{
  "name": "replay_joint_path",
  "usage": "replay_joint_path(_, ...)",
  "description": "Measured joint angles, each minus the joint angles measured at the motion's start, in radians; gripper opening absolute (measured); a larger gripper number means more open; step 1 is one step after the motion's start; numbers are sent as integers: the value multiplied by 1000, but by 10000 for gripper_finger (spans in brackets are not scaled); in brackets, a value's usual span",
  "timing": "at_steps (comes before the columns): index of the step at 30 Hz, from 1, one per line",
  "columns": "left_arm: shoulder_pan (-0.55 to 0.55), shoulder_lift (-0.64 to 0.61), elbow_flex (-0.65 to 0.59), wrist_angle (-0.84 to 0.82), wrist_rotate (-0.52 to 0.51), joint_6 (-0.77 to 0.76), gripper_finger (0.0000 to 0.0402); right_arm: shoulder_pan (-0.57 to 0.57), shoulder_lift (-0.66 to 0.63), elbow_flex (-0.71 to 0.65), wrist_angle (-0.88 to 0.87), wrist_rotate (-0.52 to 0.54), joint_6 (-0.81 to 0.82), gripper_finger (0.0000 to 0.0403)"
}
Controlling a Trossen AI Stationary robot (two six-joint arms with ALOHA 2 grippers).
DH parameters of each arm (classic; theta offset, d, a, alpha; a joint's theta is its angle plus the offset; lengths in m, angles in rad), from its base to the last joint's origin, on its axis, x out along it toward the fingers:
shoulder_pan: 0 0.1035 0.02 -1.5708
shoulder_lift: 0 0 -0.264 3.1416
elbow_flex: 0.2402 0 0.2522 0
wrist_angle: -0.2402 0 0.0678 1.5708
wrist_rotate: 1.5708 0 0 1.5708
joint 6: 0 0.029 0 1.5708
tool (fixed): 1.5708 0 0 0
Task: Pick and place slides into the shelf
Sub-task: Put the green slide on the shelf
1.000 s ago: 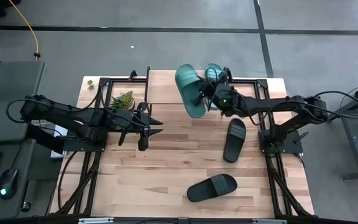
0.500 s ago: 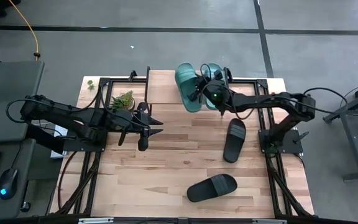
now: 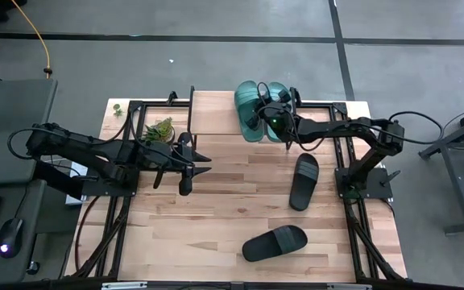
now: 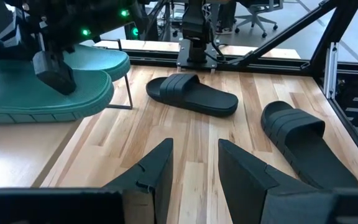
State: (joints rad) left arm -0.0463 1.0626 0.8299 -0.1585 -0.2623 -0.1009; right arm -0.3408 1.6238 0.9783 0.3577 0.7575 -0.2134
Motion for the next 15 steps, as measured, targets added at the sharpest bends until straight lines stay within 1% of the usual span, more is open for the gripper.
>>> replay_joint_path(6,0,0,0,0,0,0,113,0,0,0,-3,36,-35,0)
replay_joint_path(15,0,0,0,-1,0,0,113,0,-2,0,-33,62,-48,0)
